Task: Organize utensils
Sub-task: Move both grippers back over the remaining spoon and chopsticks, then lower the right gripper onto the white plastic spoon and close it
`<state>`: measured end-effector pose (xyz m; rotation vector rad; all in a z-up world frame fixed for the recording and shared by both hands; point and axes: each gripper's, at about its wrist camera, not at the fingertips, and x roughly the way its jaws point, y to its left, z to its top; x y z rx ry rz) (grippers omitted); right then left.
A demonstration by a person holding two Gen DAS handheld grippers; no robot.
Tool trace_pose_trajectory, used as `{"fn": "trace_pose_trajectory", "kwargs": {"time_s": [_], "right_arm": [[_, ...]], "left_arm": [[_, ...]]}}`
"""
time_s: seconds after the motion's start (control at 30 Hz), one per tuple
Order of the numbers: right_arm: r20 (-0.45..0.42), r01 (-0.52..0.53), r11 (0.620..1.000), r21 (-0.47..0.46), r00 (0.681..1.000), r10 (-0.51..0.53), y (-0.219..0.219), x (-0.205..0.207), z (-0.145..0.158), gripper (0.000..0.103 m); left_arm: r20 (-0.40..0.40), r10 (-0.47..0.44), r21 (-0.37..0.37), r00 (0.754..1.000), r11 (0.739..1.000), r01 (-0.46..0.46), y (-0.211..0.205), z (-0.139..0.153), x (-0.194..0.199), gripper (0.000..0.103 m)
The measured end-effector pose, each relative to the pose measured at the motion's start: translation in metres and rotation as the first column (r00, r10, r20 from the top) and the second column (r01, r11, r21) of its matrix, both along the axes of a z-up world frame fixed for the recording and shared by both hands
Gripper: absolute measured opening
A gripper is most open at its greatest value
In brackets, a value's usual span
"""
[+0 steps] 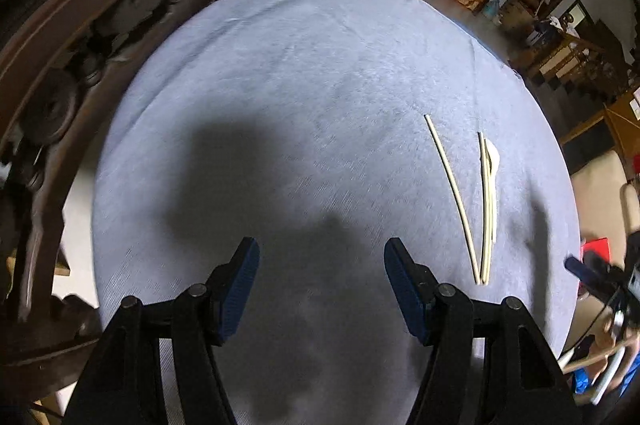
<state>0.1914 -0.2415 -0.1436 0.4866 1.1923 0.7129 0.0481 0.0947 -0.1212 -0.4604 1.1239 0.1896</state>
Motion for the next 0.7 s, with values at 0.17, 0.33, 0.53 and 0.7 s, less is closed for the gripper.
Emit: {"fn": "trace_pose_trajectory", "kwargs": {"time_s": [0.17,0.33,0.53,0.7], "right_arm": [[-0.09,-0.02,0.992,0.121,0.995,0.031,0.039,0.055,-0.026,0.055],[-0.137,-0.024,0.981,0.192,0.989,0.051,0.069,0.083,-0.044,0.055],[-0.18,0.002,0.982,0.187,0.983,0.032,0.089,0.104,-0.063,0.055],[-0.237,0.046,0.986,0.16,0.971,-0.006,0.081,0.113,-0.079,0.053]], "left_arm": [[-0.021,-0.009,0.0,1.0,1.0,0.009,-0.001,-0.009,0.025,0.066],[-0.033,0.0,-0.007,0.999,1.0,-0.001,0.0,-0.017,0.04,0.066],[-0.044,0.007,-0.011,0.999,1.0,-0.008,0.0,-0.022,0.05,0.066],[-0.04,-0.002,-0.011,0.999,1.0,0.002,-0.003,-0.023,0.053,0.066]]}}
